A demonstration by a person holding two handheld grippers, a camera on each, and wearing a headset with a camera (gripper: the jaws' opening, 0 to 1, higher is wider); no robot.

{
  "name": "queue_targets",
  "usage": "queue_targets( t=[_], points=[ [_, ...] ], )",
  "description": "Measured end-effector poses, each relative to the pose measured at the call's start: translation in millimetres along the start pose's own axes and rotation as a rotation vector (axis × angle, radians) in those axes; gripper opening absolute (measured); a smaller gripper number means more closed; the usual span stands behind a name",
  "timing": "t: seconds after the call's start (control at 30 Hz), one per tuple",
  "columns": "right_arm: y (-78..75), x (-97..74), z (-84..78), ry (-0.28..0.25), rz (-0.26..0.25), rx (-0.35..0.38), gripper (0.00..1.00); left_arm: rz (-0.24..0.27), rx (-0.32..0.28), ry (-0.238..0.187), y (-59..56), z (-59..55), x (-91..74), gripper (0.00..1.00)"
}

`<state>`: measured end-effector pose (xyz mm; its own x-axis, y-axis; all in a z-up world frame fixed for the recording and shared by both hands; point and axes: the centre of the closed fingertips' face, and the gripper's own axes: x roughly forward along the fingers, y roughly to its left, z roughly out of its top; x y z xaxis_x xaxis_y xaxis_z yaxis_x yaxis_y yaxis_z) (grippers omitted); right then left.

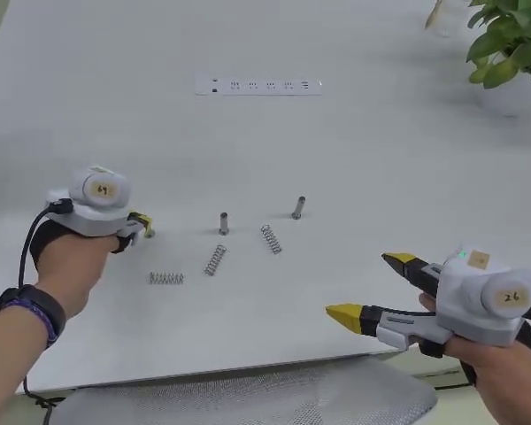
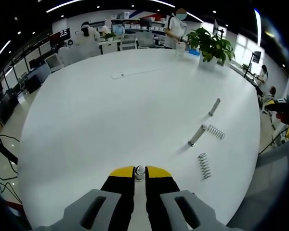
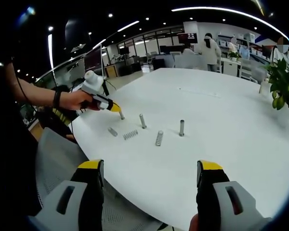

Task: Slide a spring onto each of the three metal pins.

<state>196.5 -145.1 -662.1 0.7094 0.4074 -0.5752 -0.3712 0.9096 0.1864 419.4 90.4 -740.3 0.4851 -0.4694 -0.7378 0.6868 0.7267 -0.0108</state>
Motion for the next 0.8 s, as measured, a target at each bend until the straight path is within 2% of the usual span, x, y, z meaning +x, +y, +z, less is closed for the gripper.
queue_targets(
  t=[0.47, 0.57, 0.8],
  points=[
    [0.5, -0.2, -1.8, 0.004, 0.002, 0.001, 0.78, 0.004, 0.010, 0.016, -2.5, -6.8, 3.0, 0.00],
    [-0.1, -0.1, -1.8, 0.006, 0.003, 0.001, 0.78, 0.000, -0.006, 0.016, -2.8, -8.4, 3.7, 0.00],
    [0.2, -0.6, -2.9, 0.009, 0.003, 0.003, 0.78, -0.016, -0.026, 0.025, -6.2, -13.2, 4.4, 0.07]
  ],
)
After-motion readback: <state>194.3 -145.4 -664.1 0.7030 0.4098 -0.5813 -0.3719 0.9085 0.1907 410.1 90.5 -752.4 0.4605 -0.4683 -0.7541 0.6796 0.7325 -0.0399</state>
